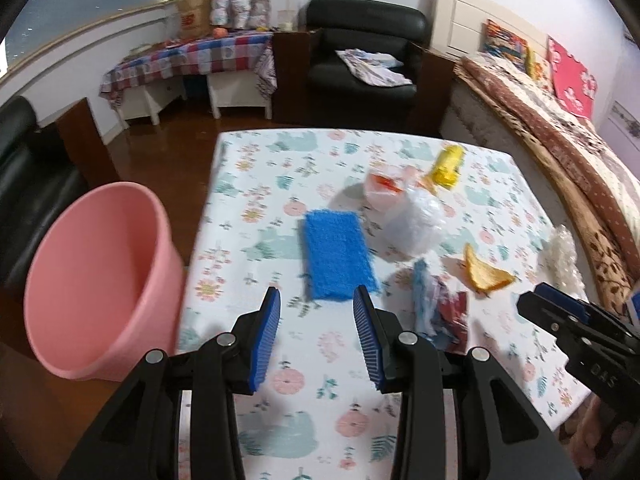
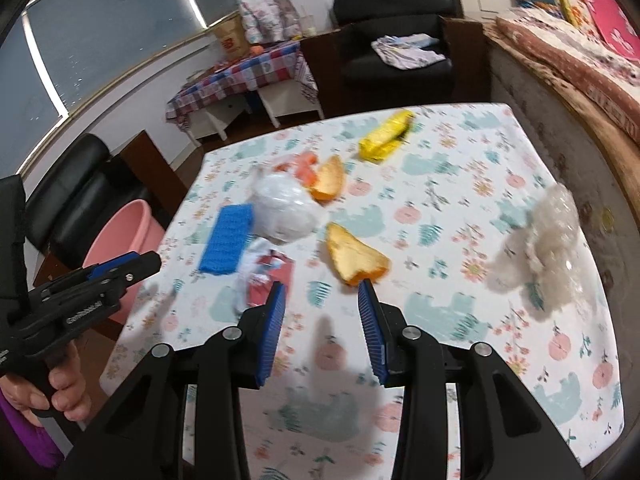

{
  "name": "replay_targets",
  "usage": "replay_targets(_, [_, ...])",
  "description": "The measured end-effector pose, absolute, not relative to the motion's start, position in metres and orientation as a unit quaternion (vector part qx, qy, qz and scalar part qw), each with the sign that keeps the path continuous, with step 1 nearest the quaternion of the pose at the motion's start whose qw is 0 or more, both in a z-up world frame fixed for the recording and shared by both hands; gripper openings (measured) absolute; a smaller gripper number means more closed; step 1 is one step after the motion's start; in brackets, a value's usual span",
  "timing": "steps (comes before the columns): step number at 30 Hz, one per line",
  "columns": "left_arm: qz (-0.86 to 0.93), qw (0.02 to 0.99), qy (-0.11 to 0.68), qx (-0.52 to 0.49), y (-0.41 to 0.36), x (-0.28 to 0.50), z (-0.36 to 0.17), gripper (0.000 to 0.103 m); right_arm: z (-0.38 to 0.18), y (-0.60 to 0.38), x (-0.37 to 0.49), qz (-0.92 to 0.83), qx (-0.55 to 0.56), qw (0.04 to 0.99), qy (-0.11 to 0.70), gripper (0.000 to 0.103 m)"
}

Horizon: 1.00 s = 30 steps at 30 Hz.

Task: Collect trash
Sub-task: 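Grasp the blue-white snack wrapper with the left gripper while the right grasps an orange peel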

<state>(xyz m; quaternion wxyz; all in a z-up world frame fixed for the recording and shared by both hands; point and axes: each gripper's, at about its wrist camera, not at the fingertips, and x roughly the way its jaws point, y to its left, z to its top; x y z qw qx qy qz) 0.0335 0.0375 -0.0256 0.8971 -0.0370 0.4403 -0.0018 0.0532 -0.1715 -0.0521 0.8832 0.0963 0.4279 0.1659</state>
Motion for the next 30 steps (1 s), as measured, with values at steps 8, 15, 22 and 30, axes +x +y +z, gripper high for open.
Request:
replay_targets(8, [-0.071,0.890,0.449,-0.048,0.014,0.037,-0.030,0.038,-0.065,-0.191,0.054,0.146,0.114,0.879,0.440,0.038])
replay_targets(15, [-0.107,0.875,0.469,-0.060,-0.003,0.046,-0.041,0.038,-0.070,-0.194,0.055,0.149,0.119,0.876,0.443,0.039])
replay_targets(22, [-0.117,0.864,0.488,-0.035,-0.030,0.057,-0.054,0.038,-0.071,-0.196,0.060,0.146,0.121,0.874,0.447,0.039])
replay_targets(30, [-0.098,0.857,0.506,-0.013,-0.045,0.066,-0.067,0.045,-0.072,-0.190,0.074,0.146,0.110,0.875,0.448,0.039])
